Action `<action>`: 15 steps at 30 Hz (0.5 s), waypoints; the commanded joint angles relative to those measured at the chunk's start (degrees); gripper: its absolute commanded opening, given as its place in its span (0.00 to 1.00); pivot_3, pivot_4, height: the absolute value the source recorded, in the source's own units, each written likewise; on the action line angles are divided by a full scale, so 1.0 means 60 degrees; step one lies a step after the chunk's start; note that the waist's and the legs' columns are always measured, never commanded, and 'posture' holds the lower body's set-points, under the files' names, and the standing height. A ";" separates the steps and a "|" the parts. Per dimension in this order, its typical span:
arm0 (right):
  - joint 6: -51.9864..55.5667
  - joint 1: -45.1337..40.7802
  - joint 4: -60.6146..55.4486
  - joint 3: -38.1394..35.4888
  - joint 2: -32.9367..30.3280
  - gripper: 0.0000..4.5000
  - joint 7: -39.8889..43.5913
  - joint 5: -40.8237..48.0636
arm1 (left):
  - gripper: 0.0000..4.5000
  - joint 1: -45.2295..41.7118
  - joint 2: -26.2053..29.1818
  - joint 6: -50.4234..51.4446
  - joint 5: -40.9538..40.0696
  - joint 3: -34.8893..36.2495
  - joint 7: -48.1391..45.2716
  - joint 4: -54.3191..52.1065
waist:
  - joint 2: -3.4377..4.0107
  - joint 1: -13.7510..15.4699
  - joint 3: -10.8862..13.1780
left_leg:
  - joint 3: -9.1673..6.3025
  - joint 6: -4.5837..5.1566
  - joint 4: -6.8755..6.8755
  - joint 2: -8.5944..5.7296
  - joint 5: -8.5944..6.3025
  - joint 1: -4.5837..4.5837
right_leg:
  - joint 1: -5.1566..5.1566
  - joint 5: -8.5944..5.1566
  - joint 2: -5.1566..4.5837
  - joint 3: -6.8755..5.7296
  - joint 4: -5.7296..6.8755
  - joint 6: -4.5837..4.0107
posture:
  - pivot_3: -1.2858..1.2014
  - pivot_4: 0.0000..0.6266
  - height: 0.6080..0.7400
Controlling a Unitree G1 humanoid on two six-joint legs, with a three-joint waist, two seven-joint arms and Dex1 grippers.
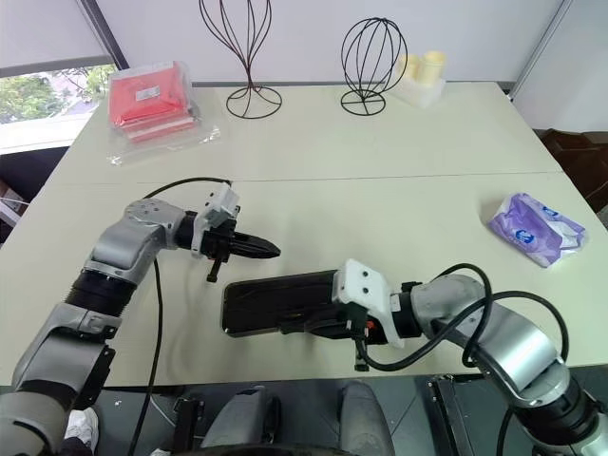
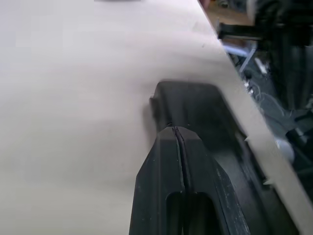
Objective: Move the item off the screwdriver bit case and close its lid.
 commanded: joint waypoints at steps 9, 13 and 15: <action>-0.0941 -0.0150 0.0835 0.1680 0.0746 0.00 -0.0786 -0.1400 | 0.00 -0.0207 -0.0995 -0.1447 0.1150 -0.0492 0.0098 0.1221 | -0.0001 0.0005 0.0001 | 0.0000 -0.0001 0.0001 0.0000 0.0000 -0.0006 | -0.0009 0.0000 0.0000 0.0001 0.0001 0.0000 | 0.52 0.24 1.00; -0.1260 -0.0094 0.1127 0.1873 0.0905 0.00 -0.1307 -0.2107 | 0.00 -0.0128 -0.1274 -0.1824 0.1502 -0.0637 0.0188 0.1529 | -0.0001 0.0005 0.0001 | 0.0001 -0.0001 0.0001 0.0000 0.0001 -0.0007 | -0.0012 0.0000 0.0000 0.0002 0.0003 0.0000 | 0.52 0.24 1.00; -0.1313 -0.0047 0.1325 0.1858 0.1089 0.00 -0.1732 -0.2407 | 0.00 -0.0072 -0.1400 -0.2049 0.1677 -0.0710 0.0251 0.1691 | -0.0002 0.0007 0.0001 | 0.0002 -0.0002 0.0001 0.0000 0.0001 -0.0007 | -0.0013 0.0000 0.0000 0.0002 0.0003 0.0000 | 0.52 0.24 1.00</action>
